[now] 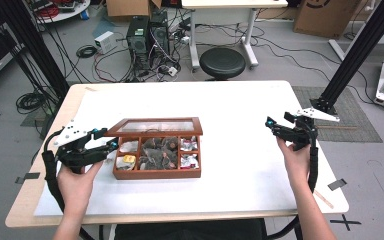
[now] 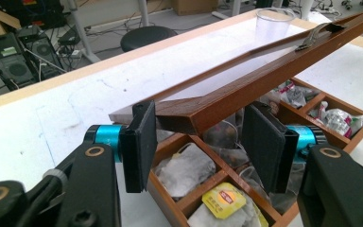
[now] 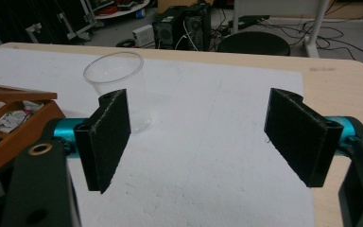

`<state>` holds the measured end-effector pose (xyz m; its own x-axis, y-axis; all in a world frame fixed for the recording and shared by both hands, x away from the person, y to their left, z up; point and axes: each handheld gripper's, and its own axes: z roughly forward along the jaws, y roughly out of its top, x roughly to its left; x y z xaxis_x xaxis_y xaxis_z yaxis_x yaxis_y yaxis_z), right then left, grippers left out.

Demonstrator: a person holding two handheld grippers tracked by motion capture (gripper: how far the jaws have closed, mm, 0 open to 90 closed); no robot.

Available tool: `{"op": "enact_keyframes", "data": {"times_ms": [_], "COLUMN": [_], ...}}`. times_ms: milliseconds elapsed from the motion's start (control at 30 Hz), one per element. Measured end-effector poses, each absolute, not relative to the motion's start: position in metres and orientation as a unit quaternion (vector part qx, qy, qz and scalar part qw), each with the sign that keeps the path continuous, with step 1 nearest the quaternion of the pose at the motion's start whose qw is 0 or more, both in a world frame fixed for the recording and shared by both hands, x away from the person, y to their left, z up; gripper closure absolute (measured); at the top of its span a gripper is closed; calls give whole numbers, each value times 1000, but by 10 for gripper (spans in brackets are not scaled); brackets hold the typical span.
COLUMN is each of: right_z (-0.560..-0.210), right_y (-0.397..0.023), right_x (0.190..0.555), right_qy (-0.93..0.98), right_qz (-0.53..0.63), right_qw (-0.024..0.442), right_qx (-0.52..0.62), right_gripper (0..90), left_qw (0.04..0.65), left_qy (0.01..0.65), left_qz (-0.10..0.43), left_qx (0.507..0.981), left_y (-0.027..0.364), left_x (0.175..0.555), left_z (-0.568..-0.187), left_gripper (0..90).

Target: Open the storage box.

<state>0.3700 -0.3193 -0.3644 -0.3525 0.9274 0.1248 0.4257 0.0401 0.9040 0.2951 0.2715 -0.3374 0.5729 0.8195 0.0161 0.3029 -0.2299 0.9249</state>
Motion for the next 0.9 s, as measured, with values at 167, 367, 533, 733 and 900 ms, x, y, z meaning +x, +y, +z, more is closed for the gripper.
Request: {"op": "enact_keyframes", "data": {"times_ms": [167,367,533,733,900], "right_z": [-364,-365,-365,-365,-365], "right_y": [-320,-320,-320,-320,-320], "right_x": [370,370,370,370,371], "right_qy": [670,670,671,670,670], "right_qz": [476,476,476,476,476], "right_qw": [263,263,264,264,264], "right_qx": [506,506,504,506,505], "right_gripper": [236,236,236,236,236], "left_qw": [496,497,497,497,500], "left_qy": [382,385,388,388,391], "left_qz": [263,259,254,251,249], "left_qx": [734,733,733,735,731], "left_y": [272,272,273,273,274], "left_x": [299,305,311,318,323], "left_z": [-333,-327,-321,-314,-310], "left_gripper": [466,467,468,467,468]}}
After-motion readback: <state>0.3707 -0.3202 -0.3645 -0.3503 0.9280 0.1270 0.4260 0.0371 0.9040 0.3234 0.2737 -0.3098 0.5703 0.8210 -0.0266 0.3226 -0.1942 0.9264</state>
